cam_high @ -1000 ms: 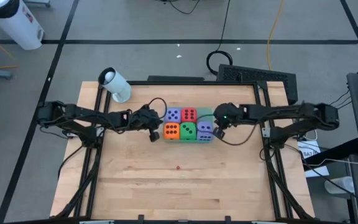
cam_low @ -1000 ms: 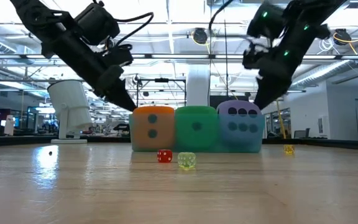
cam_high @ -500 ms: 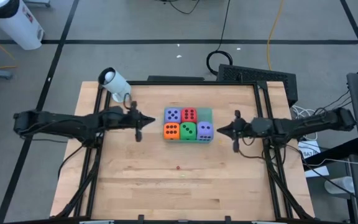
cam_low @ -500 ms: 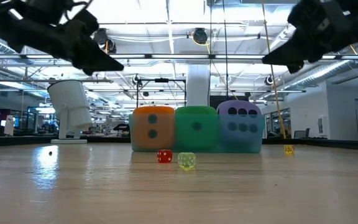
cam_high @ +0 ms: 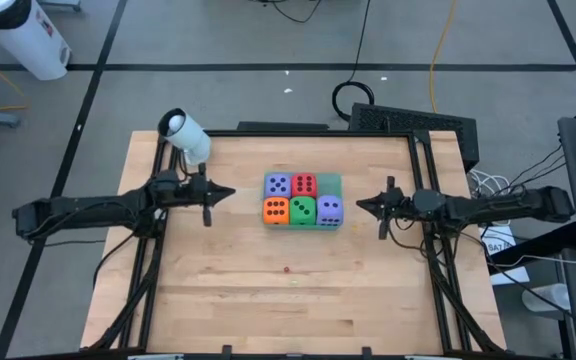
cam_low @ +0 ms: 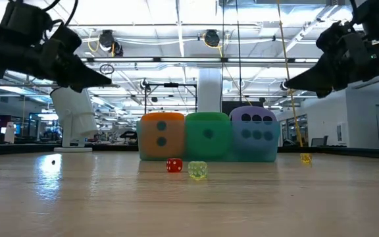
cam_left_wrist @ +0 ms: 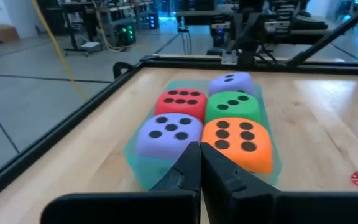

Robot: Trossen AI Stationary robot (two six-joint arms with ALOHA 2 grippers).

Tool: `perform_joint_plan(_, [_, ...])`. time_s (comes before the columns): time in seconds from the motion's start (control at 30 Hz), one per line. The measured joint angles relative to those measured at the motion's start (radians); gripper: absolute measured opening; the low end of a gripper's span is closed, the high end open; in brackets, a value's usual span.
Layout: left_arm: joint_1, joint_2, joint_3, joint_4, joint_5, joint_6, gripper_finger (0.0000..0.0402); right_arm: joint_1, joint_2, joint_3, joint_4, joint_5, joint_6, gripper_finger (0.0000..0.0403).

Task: Pick & Place Dice
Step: Put the small yellow die into the green bin

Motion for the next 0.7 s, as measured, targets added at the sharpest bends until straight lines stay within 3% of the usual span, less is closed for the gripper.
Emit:
perform_joint_plan(0.43, [0.215,-0.041,-0.094,0.045,0.249,-0.015,0.0006,0.004,-0.037,0.0,0.004,-0.001,-0.048,0.0001])
perform_joint_plan(0.63, [0.271,-0.041,-0.092,0.052,0.263,-0.07,0.0011,0.009,-0.037,0.0,-0.002,0.012,0.005,0.0008])
perform_joint_plan(0.7, [0.279,-0.041,-0.092,0.052,0.282,-0.099,0.0017,0.043,-0.037,0.0,-0.026,0.077,-0.014,0.0007])
